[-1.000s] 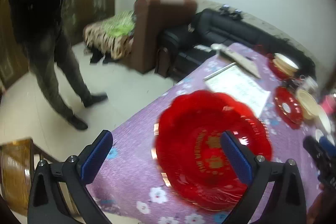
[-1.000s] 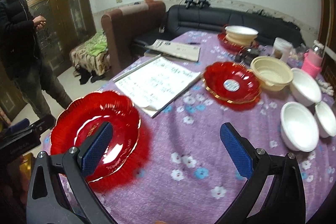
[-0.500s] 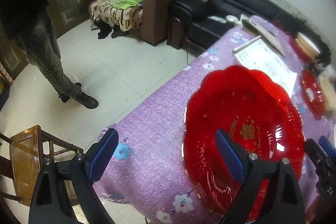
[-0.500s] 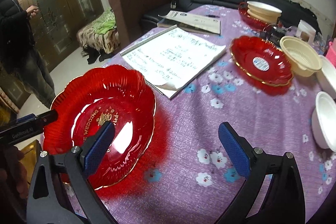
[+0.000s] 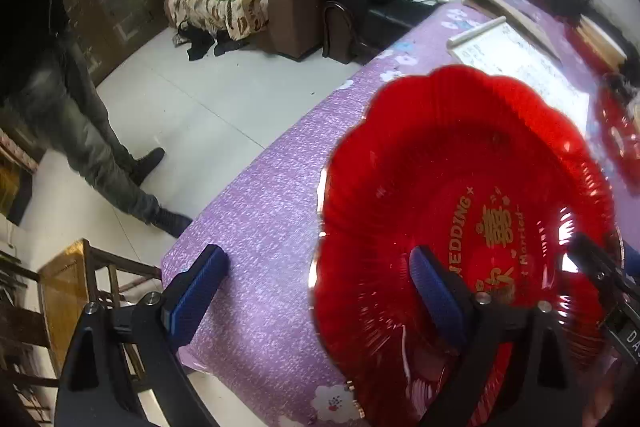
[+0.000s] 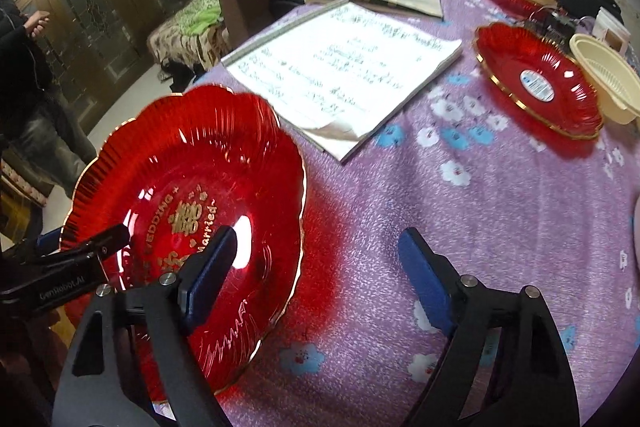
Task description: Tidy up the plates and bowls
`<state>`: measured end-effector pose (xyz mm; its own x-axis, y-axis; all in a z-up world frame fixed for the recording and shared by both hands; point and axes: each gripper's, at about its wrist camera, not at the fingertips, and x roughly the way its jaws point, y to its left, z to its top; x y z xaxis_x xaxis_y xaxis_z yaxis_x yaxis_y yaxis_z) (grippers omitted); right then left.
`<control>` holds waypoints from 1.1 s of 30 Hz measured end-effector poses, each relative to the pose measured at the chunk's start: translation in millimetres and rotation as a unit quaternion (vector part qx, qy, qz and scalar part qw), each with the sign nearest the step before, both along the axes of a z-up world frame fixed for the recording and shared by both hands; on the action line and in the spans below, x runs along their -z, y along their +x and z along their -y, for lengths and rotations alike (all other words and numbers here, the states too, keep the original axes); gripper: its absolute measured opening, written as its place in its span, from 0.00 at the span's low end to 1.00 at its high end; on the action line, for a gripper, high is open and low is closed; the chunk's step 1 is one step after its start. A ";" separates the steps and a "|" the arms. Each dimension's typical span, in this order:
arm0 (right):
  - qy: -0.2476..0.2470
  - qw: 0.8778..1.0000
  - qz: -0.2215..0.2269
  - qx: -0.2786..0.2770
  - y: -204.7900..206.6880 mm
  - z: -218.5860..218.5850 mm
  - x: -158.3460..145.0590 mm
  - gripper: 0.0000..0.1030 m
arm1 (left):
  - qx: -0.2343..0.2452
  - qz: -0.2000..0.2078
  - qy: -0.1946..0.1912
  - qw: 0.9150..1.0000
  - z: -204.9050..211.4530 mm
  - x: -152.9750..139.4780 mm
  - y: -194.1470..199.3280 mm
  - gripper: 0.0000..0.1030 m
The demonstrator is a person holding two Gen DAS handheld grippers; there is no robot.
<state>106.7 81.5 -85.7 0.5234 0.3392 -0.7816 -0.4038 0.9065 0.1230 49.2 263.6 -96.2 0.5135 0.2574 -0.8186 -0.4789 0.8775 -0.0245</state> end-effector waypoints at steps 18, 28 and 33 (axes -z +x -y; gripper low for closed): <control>0.021 0.999 0.001 -0.025 -2.8 -10.0 3.0 0.22 | 0.062 0.051 -0.083 0.993 -13.3 -27.7 -29.5 0.70; 0.045 0.998 -0.012 -0.038 -1.0 -3.5 3.3 0.22 | 0.023 0.061 -0.140 0.988 -56.3 -40.7 -50.2 0.80; 0.089 0.995 -0.035 -0.028 3.8 8.4 5.3 0.22 | 0.029 0.023 -0.219 0.975 -53.5 -18.8 -25.2 0.80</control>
<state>110.5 73.2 -91.0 0.4453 0.5026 -0.7410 -0.4383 0.8440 0.3090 24.0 317.1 -77.4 0.5558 -0.1419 -0.8191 -0.4191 0.8031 -0.4235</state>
